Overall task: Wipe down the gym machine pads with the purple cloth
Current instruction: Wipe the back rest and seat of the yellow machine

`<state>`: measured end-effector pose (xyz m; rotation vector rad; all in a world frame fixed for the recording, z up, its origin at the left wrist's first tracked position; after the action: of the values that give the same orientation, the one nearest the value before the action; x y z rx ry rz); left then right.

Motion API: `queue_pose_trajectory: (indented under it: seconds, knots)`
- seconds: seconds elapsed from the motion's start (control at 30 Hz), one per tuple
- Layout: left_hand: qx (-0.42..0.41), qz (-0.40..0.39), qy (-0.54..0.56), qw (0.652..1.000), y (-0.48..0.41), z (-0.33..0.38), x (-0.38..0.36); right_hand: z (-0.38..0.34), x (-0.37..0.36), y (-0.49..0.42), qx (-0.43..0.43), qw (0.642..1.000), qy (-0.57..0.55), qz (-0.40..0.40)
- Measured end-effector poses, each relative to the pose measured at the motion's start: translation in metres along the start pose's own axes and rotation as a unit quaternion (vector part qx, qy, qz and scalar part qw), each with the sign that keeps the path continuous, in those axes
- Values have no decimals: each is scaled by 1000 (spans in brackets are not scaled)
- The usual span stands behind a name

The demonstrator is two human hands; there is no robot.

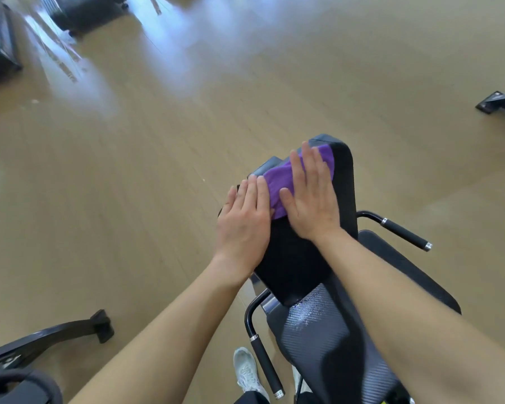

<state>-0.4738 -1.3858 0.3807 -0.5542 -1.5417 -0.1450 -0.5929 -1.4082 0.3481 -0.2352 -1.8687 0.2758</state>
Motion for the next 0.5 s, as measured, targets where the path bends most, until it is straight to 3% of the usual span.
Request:
queue_pose_trajectory:
  seconds: [0.2,0.37,0.5]
  knots:
    - [-22,-61,35,997,-53,43,-13,61,0,-22,-88,994,-65,30]
    - [-43,-8,42,998,-32,36,-4,49,-3,-5,-161,978,-118,60]
    - [-48,42,28,998,5,19,2,14,-27,35,-179,983,-50,-12]
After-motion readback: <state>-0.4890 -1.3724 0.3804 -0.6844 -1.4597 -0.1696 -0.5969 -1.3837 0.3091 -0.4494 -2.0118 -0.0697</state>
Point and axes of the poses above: each hand's wrist, its own y-axis away from the middle knuckle, its own x-axis out of the back of the hand, z = x × y, the point moved 10 cm from there along -y, towards the middle knuckle, and after that the axes turned 1 degree about -x, right-handed, at the moved point
